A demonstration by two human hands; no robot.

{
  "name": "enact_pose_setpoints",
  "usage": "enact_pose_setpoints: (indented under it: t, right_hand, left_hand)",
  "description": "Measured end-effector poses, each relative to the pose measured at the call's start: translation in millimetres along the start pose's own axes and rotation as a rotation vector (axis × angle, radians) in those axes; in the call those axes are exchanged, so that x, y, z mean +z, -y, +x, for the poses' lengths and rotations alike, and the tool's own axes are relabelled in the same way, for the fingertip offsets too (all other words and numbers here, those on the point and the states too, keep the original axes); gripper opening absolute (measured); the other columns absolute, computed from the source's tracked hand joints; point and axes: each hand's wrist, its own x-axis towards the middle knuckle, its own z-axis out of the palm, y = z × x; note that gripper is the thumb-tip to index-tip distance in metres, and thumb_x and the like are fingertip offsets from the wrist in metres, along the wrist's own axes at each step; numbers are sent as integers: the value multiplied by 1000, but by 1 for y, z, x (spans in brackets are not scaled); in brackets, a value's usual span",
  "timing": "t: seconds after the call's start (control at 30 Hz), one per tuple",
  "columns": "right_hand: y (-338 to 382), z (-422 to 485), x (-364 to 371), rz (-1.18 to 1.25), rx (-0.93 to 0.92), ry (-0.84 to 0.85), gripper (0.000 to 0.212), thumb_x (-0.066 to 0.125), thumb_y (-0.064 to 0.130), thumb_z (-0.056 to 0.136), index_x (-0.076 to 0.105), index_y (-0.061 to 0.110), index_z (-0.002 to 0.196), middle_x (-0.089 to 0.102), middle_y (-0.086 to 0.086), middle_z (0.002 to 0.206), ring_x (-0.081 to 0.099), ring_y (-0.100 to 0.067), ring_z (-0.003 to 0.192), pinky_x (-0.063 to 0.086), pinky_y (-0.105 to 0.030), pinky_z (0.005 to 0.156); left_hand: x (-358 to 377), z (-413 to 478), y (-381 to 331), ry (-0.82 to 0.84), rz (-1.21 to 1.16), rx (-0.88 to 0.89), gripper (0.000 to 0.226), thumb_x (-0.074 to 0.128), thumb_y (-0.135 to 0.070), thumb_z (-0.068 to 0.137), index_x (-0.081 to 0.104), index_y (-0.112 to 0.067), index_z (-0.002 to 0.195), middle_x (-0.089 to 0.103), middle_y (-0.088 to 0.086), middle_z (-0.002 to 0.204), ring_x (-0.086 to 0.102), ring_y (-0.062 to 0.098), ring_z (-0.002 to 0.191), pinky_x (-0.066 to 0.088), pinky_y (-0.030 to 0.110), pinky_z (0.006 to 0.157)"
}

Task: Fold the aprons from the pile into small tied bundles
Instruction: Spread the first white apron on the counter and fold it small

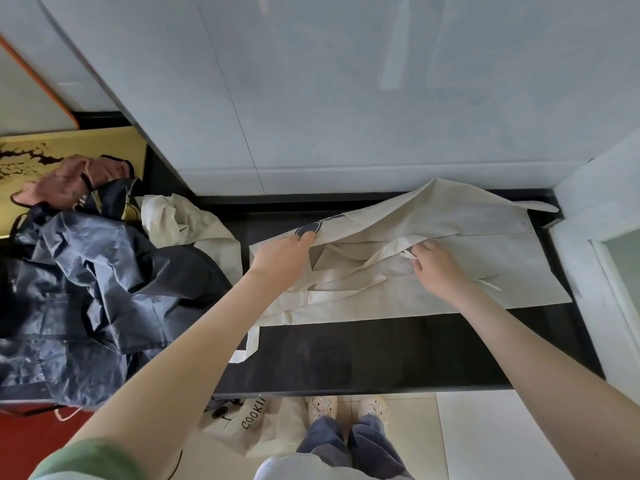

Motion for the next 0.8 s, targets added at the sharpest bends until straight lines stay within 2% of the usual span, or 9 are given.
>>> enact_pose_setpoints:
  t: [0.07, 0.13, 0.23, 0.33, 0.43, 0.53, 0.6, 0.7, 0.8]
  right_hand:
    - [-1, -3, -8, 140, 26, -55, 25, 39, 13, 100, 56, 1, 114, 55, -15, 113, 53, -33, 103, 40, -37, 78]
    - [1, -4, -22, 210, 51, -81, 25, 36, 17, 102, 56, 2, 109, 56, -11, 94, 55, -34, 91, 39, -37, 69]
    - [8, -7, -47, 350, 74, -29, 21, 41, 18, 101, 59, 8, 108, 50, 2, 69, 51, -22, 69, 34, -33, 57]
    - [20, -25, -66, 405, 44, 172, 20, 45, 20, 99, 62, 17, 108, 56, -2, 67, 51, -17, 59, 39, -30, 60]
    - [38, -49, -64, 315, -29, 440, 24, 41, 22, 99, 61, 25, 113, 52, 0, 57, 44, -11, 46, 38, -27, 55]
    - [56, -66, -47, 341, -64, 666, 29, 36, 16, 98, 57, 27, 116, 58, 4, 62, 50, -11, 47, 45, -26, 59]
    - [65, -72, -30, 367, -62, 749, 30, 39, 11, 96, 56, 28, 113, 65, 2, 76, 59, -12, 59, 47, -24, 64]
    - [76, -74, -8, 397, -42, 768, 33, 45, 9, 93, 56, 23, 121, 65, -3, 94, 59, -14, 70, 48, -28, 70]
    - [89, -79, 6, 453, -23, 752, 32, 42, 6, 94, 54, 23, 119, 60, -4, 86, 50, -16, 64, 43, -25, 60]
  left_hand:
    - [1, 1, 0, 3, 1, 5, 53, 40, -4, 95, 25, -16, 145, 57, 4, 119, 61, 24, 93, 39, 29, 58]
    - [2, 4, 2, -1, 1, 2, 54, 40, -3, 95, 25, -17, 145, 57, 3, 119, 61, 24, 94, 39, 30, 58]
    - [0, 7, 5, -20, -15, 2, 56, 40, -3, 95, 25, -18, 146, 57, 2, 121, 61, 24, 98, 42, 30, 63]
    - [-4, 9, 6, -41, -68, -2, 55, 39, -2, 94, 27, -19, 145, 57, 4, 115, 60, 26, 93, 41, 31, 62]
    - [-7, 8, 5, -56, -84, -17, 57, 37, 1, 93, 27, -19, 145, 57, 5, 111, 54, 24, 78, 38, 32, 58]
    - [-5, 4, 4, -66, -63, -11, 58, 36, 1, 93, 25, -20, 147, 56, 5, 115, 54, 25, 77, 37, 32, 56]
    - [0, 1, 4, -72, -47, 5, 59, 37, 0, 94, 23, -21, 148, 55, 4, 122, 61, 27, 87, 39, 32, 58]
    - [8, -4, 5, -76, -10, 20, 61, 37, -2, 94, 20, -22, 149, 54, 1, 128, 63, 26, 90, 41, 31, 56]
    - [11, -9, 5, -78, -3, 19, 62, 38, -1, 94, 18, -22, 149, 53, 2, 129, 62, 26, 91, 42, 32, 57]
